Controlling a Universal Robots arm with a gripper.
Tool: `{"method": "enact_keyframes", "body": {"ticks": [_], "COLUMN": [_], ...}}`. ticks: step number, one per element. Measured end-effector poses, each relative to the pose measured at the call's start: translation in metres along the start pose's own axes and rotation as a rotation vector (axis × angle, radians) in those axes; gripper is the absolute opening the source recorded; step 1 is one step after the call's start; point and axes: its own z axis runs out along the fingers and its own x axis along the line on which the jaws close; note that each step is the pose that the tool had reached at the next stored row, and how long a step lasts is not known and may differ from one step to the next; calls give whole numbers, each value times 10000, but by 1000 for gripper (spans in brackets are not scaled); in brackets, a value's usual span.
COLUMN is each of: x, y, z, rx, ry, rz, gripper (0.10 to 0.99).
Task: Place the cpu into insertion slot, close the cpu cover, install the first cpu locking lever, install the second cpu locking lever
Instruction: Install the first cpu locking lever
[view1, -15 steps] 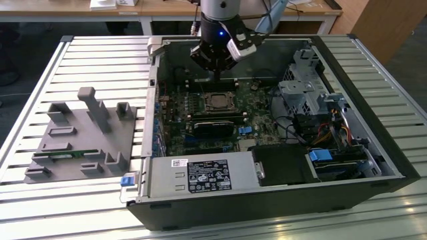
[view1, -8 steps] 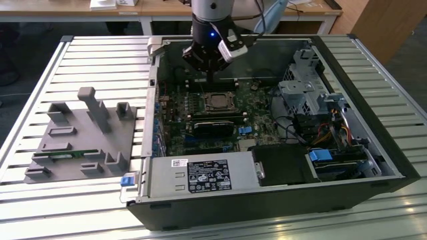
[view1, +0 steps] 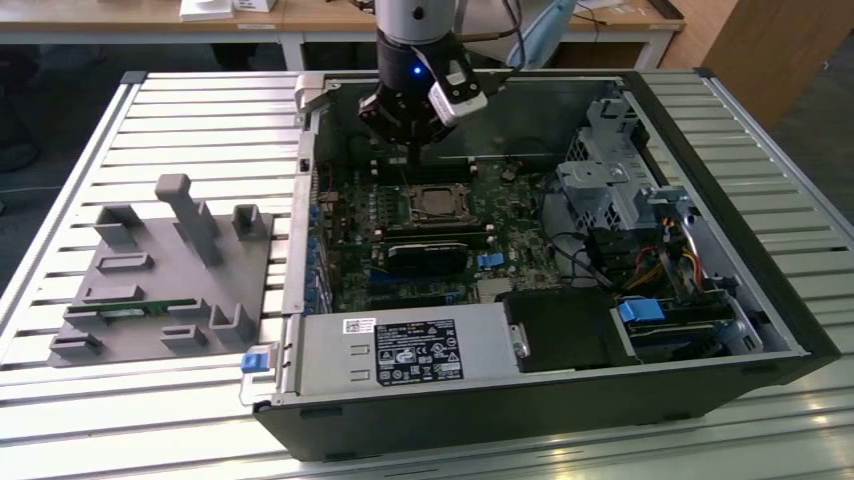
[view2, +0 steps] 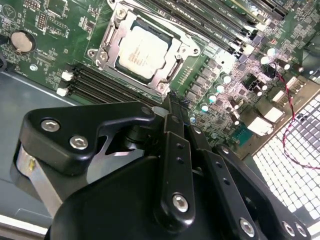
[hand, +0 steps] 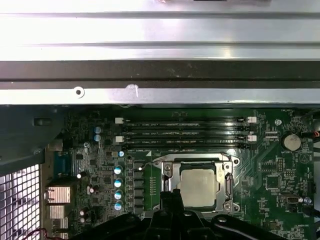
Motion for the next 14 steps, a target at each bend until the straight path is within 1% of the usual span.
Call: {"method": "enact_keyframes", "body": {"ticks": [14], "x": [45], "y": [-1], "z": [3], "rx": [-2], "ry": [-1], "rz": [2], "gripper": [118]}}
